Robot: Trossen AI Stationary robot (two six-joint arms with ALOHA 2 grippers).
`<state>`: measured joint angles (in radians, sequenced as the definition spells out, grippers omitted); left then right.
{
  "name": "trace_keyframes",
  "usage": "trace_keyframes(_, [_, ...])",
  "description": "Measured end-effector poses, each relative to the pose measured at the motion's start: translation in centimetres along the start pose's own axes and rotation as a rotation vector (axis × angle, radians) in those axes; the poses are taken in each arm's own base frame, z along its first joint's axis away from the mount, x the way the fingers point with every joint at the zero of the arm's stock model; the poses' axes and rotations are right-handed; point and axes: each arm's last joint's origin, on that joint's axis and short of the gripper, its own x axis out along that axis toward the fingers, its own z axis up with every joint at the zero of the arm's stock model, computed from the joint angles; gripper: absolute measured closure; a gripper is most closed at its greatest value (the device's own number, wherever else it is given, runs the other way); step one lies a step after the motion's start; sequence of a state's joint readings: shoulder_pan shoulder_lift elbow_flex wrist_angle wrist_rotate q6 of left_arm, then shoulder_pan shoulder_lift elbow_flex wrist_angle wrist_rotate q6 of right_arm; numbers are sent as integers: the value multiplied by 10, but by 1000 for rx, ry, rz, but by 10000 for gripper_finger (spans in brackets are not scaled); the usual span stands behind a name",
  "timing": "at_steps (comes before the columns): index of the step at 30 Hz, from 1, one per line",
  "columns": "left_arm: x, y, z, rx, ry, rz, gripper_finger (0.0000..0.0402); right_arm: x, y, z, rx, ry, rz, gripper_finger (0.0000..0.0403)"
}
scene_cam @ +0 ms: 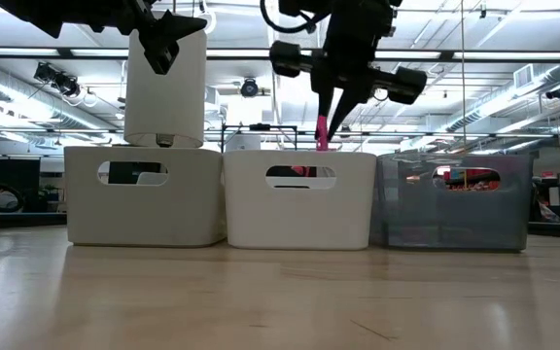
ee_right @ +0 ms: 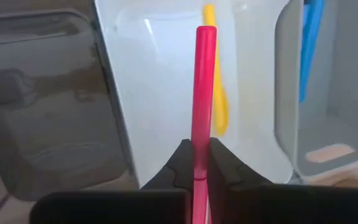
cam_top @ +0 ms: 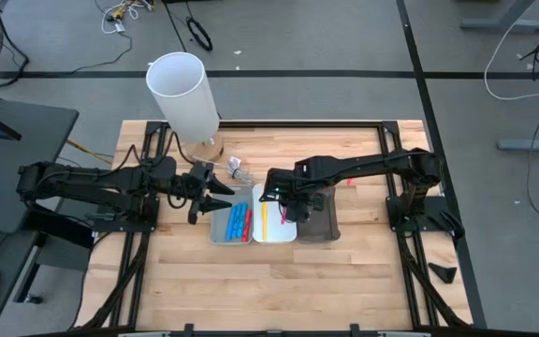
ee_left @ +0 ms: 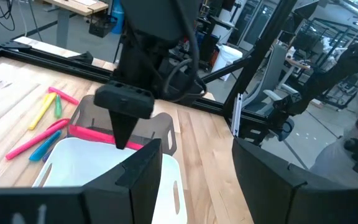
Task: Pick & Place Markers
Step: Put the top big pink pen into the white bin
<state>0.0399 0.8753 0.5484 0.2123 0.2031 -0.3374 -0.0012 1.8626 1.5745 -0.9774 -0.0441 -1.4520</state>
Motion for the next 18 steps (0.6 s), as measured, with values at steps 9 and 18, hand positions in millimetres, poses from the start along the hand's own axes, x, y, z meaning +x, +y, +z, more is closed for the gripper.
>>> trace_keyframes(9, [0, 0, 0, 0, 0, 0, 200, 0, -4, 4, -36, -9, -49, 391])
trace_keyframes(18, [0, 0, 0, 0, 0, 0, 200, -18, -15, 8, -47, -45, -104, 391])
